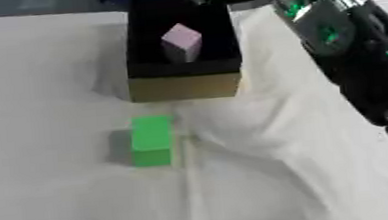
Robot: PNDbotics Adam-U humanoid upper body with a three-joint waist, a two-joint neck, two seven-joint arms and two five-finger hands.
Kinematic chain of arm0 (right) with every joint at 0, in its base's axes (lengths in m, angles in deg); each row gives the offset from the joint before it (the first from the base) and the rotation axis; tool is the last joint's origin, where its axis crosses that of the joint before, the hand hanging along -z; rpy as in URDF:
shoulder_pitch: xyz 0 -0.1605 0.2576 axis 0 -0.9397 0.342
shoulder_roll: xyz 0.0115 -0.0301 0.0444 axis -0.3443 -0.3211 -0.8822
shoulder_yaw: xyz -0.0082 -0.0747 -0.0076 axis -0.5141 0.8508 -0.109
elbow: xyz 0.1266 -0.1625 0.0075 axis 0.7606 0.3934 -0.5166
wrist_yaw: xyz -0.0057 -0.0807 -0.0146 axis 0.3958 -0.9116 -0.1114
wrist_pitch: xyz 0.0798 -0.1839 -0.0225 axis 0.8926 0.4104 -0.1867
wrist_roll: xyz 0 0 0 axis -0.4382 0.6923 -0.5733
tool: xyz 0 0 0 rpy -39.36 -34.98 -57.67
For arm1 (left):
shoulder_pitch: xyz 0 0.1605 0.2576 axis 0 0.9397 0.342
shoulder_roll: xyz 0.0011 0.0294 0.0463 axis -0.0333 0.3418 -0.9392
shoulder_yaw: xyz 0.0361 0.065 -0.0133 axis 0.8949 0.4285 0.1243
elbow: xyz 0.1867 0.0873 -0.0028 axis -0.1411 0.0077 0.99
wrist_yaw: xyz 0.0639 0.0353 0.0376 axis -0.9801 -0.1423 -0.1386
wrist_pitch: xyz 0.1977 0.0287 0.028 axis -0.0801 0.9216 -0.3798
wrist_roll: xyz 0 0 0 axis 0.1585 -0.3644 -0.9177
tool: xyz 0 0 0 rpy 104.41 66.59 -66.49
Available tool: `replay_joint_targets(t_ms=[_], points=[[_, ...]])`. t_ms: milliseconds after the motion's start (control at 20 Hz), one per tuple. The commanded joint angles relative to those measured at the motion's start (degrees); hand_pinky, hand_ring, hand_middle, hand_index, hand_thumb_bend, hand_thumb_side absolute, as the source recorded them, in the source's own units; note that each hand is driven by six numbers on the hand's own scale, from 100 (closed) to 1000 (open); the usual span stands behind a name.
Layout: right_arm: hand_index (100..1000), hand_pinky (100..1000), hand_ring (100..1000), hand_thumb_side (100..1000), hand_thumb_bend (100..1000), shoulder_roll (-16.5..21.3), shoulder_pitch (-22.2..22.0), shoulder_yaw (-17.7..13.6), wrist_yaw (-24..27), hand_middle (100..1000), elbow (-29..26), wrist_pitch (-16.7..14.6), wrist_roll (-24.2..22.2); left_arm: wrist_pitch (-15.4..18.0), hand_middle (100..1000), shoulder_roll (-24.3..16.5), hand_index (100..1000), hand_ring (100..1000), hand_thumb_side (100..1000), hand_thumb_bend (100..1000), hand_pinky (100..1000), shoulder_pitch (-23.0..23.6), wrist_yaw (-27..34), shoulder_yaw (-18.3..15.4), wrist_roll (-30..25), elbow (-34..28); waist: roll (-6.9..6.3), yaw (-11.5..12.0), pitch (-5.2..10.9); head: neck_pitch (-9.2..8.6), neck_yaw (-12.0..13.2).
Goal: Pick up objects on the table and place them in the box.
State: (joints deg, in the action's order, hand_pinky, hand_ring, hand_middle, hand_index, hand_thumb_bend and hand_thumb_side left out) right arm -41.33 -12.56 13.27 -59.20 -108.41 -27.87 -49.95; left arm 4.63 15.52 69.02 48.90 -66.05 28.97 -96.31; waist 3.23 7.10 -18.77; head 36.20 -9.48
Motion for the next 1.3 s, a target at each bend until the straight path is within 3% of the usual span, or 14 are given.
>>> replay_joint_targets(t_ms=[50,300,500,700,750,800,850,1050,1150,1300], points=[[902,868,832,852,197,5.6,-2.0,-1.9,1.9,764,-9.8,1.5,0.0,-0.4,685,-2.5,814,769,1000,303,692,-0.8,-0.1,0.6,-1.5,-1.1,-0.63,-0.4,1.37,0.09,1.1],[889,869,835,915,156,10.4,-8.4,-3.9,3.6,759,-20.0,3.4,1.2,-2.3,698,-6.1,821,774,1000,288,709,-3.7,-3.8,3.7,-8.9,-1.1,-1.39,-1.2,1.34,0.86,2.2],[884,874,846,944,121,12.4,-11.5,-5.2,4.4,762,-20.9,0.5,4.1,-4.2,720,-10.4,833,781,1000,274,734,-8.4,-9.2,7.8,-18.0,-1.1,-1.93,-2.0,1.33,1.31,2.5],[880,871,844,959,121,13.8,-14.6,-6.9,5.5,760,-21.0,-2.5,8.5,-5.1,747,-13.9,854,800,1000,290,766,-12.7,-14.9,13.3,-30.7,-1.1,-2.22,-3.1,1.10,1.62,2.7],[880,869,842,962,123,14.0,-15.4,-7.4,5.8,760,-21.0,-3.0,9.7,-5.0,764,-14.5,863,813,1000,359,781,-13.7,-15.8,14.6,-34.2,-1.1,-2.29,-3.3,1.01,1.64,2.7],[880,869,842,962,123,14.3,-16.1,-7.8,6.1,760,-21.0,-3.4,10.7,-5.0,764,-14.9,863,813,1000,359,781,-14.7,-16.3,15.6,-37.2,-1.1,-2.33,-3.4,0.95,1.66,2.7],[880,867,840,960,121,14.5,-16.8,-8.2,6.3,759,-21.0,-3.7,11.6,-4.9,783,-15.1,863,830,1000,472,804,-15.5,-16.3,16.7,-40.1,-1.1,-2.39,-3.5,0.90,1.66,2.7],[878,864,835,940,116,14.9,-18.9,-9.8,7.3,753,-21.0,-4.7,15.2,-4.3,790,-15.9,853,835,1000,741,818,-19.2,-15.2,20.6,-50.5,-1.1,-2.54,-3.6,0.85,1.67,2.8],[878,863,833,938,117,14.9,-19.3,-10.2,7.7,752,-21.0,-5.2,16.5,-4.6,789,-16.0,850,836,1000,815,818,-20.6,-15.0,22.1,-54.1,-1.1,-2.60,-3.7,0.87,1.60,2.9],[878,862,830,938,115,14.8,-19.8,-10.6,8.4,751,-21.0,-5.7,17.7,-5.6,794,-15.7,853,844,1000,815,825,-21.9,-13.6,23.9,-58.3,-1.1,-2.64,-3.8,0.93,1.59,2.9]])
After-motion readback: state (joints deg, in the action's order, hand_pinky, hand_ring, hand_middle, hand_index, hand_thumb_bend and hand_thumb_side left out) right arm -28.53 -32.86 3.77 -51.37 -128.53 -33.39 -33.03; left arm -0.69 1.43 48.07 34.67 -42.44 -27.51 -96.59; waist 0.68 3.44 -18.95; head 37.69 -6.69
